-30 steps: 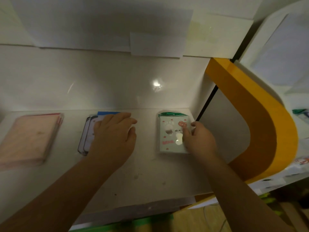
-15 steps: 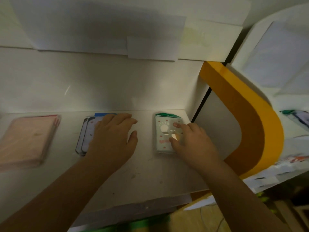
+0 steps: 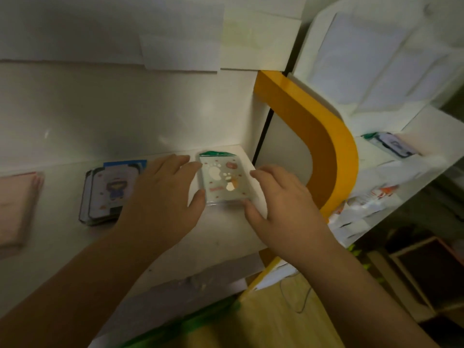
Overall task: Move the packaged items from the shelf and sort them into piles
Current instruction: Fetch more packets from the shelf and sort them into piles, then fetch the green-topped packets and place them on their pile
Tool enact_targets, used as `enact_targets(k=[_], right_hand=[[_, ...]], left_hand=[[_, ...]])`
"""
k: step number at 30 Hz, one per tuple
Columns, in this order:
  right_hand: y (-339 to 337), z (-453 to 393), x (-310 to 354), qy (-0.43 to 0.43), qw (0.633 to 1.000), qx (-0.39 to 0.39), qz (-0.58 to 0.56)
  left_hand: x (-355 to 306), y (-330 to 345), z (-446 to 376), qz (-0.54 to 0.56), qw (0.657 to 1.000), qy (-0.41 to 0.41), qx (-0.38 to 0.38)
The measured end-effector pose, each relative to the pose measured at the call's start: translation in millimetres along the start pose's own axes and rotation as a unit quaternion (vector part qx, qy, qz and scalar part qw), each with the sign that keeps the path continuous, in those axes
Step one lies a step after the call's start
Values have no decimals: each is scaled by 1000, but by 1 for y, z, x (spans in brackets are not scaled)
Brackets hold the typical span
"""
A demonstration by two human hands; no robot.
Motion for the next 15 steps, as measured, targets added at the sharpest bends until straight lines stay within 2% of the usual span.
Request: enact_targets(k=[3, 8, 15], right_hand=[[-25, 14, -7, -4, 999, -32, 23], [-74, 51, -28, -13, 991, -134, 13], [-101, 119, -100, 30, 993, -109, 34]], left_hand=[[-23, -9, 9, -7, 1000, 10, -21], [-68, -16, 24, 2, 999, 31, -42], [-157, -14, 56, 48, 998, 38, -33]])
Point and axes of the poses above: each hand's wrist, its own z-axis away from the middle knuckle, its own y-axis out of the palm, x = y × z, the point moved 10 cm from there along -z, towards the middle knuckle, and after that the axes turned 13 degrees about -y, right-handed, at the moved point
